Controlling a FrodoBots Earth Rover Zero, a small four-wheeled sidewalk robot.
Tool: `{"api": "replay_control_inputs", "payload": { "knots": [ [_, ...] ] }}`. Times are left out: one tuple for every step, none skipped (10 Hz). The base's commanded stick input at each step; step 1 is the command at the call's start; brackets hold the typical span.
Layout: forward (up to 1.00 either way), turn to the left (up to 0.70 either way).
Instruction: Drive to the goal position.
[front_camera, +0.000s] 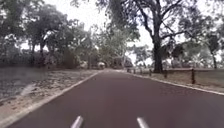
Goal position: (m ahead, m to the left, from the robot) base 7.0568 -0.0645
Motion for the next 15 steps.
{"api": "replay_control_inputs", "payload": {
  "knots": [
    [0.60, 0.05],
    [0.60, 0.03],
    [0.60, 0.00],
    [0.60, 0.00],
    [0.60, 0.00],
    [0.60, 0.00],
    [0.60, 0.00],
    [0.60, 0.15],
    [0.60, 0.15],
    [0.60, 0.15],
    [0.60, 0.12],
    [0.60, 0.07],
    [0.60, 0.03],
    [0.60, 0.00],
    [0.60, 0.00]
  ]
}}
